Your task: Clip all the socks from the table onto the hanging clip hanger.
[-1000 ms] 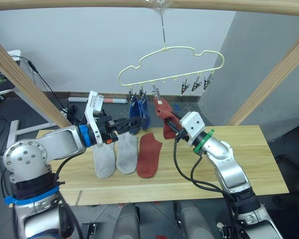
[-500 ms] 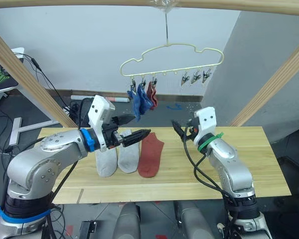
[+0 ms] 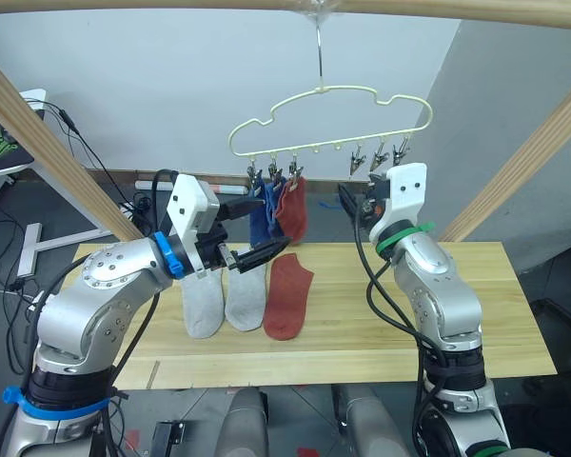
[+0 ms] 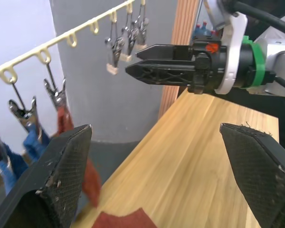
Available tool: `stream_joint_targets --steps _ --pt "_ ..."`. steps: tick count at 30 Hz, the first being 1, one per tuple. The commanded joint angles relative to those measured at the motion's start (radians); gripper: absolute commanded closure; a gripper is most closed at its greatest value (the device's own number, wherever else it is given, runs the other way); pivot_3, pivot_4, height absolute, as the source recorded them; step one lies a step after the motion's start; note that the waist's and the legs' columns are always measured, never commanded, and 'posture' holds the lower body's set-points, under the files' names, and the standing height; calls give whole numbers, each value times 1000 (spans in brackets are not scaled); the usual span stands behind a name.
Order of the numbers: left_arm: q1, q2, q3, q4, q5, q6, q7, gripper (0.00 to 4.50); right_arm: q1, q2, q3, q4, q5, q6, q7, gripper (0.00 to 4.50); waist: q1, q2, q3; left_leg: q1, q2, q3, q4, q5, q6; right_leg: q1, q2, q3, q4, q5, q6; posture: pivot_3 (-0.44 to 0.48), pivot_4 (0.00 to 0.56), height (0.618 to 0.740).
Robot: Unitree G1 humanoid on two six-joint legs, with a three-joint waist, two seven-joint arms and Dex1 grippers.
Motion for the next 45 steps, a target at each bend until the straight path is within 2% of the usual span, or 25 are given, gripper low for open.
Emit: stream_joint_targets --steps 1,6,11,27,45 --pt "-20 -13 29 -9 10 -37 9 0 -37 7 -13 8 -5 -36 -31 1267 0 0 0 0 0 0 0 0 0 0 0 0 0 0 0 54 244 740" --pt "-20 -23 30 -19 20 -41 25 0 -83 17 -10 78 -4 -72 -53 1267 0 0 0 0 0 0 0 0 0 0 0 0 0 3 4 71 243 740" --pt "-16 -20 35 -37 10 -32 36 0 -91 20 -8 96 6 -70 -58 2904 1 0 0 0 0 0 0 0 0 0 0 0 0 4 4 80 244 740" --pt "-15 -31 29 -47 12 -34 54 0 -174 32 -28 203 8 -105 -91 2904 1 0 0 0 0 -1 0 0 0 0 0 -1 1 4 3 89 239 740" --pt "-45 -58 18 -66 7 -22 78 0 -225 23 17 245 -12 -147 -70 2904 1 0 0 0 0 -1 0 0 0 0 0 -1 1 6 0 90 239 740"
